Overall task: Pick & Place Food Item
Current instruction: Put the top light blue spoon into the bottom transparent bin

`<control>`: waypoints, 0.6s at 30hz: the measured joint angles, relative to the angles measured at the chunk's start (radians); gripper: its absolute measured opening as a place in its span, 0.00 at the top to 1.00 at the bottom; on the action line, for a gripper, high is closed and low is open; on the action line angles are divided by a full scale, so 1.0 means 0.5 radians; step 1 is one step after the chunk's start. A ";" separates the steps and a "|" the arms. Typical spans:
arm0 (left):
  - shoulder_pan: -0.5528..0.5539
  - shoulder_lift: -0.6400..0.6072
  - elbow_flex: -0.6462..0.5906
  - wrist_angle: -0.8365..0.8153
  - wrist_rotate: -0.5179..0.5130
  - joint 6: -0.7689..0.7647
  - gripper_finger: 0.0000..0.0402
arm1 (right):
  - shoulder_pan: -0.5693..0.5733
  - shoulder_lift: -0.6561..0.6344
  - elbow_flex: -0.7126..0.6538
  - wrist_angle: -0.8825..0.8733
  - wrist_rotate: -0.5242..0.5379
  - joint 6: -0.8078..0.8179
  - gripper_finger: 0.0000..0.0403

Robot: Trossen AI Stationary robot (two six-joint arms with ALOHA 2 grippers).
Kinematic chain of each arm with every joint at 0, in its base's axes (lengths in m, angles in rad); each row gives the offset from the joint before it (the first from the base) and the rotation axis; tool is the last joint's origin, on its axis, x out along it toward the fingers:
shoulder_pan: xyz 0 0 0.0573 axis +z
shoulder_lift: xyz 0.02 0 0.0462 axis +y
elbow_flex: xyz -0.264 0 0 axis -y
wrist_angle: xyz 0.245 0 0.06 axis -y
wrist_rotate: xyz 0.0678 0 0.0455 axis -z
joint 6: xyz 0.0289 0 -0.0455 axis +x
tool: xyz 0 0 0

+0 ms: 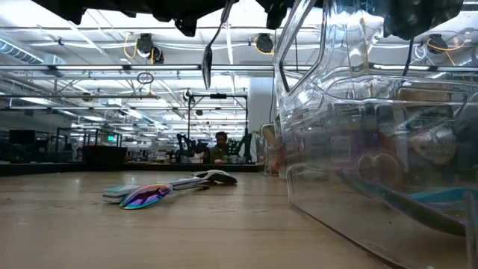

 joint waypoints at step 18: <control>-0.001 0.000 -0.002 0.010 0.003 -0.204 0.86 | 0.002 -0.076 -0.001 -0.162 -0.002 -0.038 0.96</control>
